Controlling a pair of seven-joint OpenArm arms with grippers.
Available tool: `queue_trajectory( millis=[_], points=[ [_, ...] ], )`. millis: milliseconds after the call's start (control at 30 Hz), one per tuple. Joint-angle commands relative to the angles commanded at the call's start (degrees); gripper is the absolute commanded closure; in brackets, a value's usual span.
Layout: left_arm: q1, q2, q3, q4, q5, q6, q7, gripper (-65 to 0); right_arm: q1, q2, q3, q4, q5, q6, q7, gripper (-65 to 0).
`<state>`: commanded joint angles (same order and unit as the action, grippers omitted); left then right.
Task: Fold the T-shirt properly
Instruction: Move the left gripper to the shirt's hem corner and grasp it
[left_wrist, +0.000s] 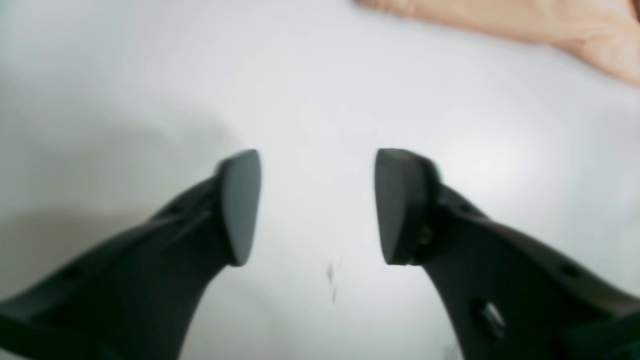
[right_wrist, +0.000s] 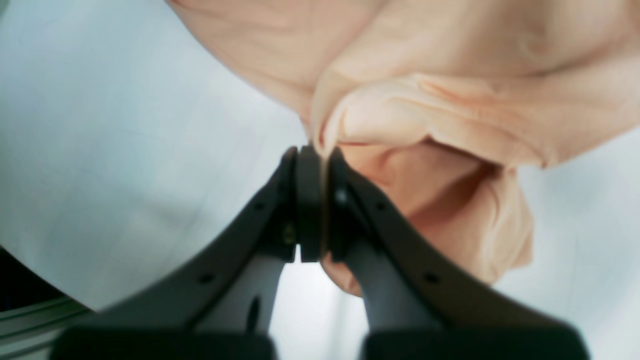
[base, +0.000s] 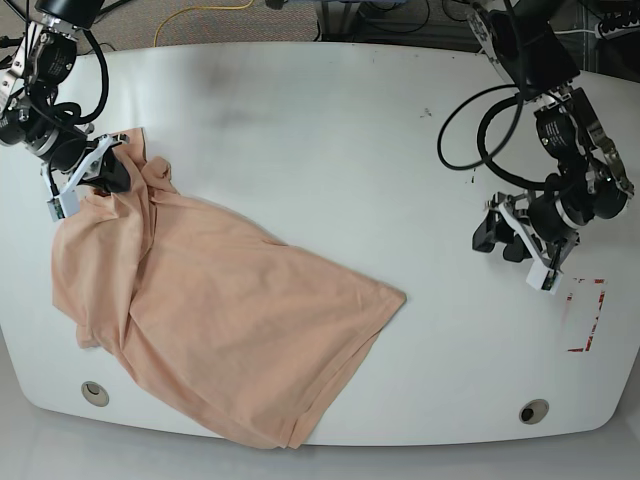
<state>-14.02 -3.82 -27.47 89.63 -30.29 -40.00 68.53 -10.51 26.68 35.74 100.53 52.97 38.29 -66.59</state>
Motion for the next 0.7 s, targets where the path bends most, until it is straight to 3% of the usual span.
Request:
queue_trajectory(
  millis=[233,567,700],
  points=[
    [-5.45,3.60,0.09,-13.19,6.42,0.00,-9.32,-36.0,0.09,0.00,0.00,0.18,0.00,-0.09,0.09,0.0],
    [-11.25,6.51,0.00,-32.09,9.23,0.00,-23.82,-35.8,0.09,0.00,0.00,0.26,0.00,-0.09,0.09,0.0],
    [-12.92,6.77,0.09,-38.68,9.05,3.91,-29.63,-35.8,0.09,0.00,0.00,0.18,0.00,-0.18,0.09,0.0]
  ],
)
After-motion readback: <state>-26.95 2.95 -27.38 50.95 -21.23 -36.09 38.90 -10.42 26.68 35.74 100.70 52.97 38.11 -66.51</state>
